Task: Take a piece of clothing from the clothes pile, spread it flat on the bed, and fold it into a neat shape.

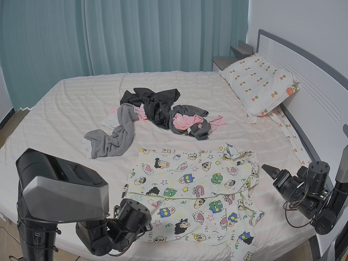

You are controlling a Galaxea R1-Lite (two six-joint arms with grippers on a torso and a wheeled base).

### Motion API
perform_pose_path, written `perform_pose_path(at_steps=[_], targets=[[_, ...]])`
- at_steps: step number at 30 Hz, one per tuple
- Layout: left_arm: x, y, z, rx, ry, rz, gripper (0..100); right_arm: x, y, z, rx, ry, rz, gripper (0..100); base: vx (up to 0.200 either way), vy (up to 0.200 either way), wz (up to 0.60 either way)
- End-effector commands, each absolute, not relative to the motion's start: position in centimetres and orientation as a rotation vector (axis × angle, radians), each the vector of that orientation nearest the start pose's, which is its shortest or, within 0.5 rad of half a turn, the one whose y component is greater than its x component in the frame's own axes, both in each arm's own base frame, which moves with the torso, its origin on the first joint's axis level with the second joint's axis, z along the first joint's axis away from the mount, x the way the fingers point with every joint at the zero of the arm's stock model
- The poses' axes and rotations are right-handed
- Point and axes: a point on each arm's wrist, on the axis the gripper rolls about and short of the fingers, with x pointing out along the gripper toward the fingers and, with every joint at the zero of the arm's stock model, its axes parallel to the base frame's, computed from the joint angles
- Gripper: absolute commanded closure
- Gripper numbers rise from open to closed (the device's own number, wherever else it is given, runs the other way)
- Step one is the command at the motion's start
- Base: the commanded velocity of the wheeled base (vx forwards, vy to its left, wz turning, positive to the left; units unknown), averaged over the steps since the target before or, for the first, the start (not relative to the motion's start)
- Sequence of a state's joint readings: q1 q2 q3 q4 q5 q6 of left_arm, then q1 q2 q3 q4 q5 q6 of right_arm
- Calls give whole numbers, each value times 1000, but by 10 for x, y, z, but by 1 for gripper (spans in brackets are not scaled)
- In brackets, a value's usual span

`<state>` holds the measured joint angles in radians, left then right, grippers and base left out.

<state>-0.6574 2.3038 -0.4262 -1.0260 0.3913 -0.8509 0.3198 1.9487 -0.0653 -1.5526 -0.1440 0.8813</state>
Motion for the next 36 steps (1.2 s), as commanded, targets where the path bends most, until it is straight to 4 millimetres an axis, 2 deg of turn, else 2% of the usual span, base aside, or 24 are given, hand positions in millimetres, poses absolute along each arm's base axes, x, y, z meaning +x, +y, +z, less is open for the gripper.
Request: perform_pose_path(at_steps=[1, 6, 12, 24, 25, 32, 36], targets=[[247, -155, -29, -414, 688, 91, 100, 215, 68, 57, 796, 367, 24, 0, 0, 0, 0], [259, -140, -30, -435, 633, 116, 100, 215, 68, 57, 797, 368, 25, 0, 0, 0, 0], [267, -127, -42, -414, 635, 157, 100, 215, 68, 57, 796, 367, 24, 0, 0, 0, 0], [278, -120, -58, -399, 614, 137, 100, 215, 68, 57, 796, 369, 23, 0, 0, 0, 0], [280, -118, -58, -401, 609, 141, 0, 215, 68, 57, 794, 369, 23, 0, 0, 0, 0], [298, -101, -53, -417, 556, 174, 0, 214, 68, 57, 794, 368, 22, 0, 0, 0, 0], [300, -94, -52, -435, 552, 162, 0, 214, 68, 57, 793, 368, 22, 0, 0, 0, 0]])
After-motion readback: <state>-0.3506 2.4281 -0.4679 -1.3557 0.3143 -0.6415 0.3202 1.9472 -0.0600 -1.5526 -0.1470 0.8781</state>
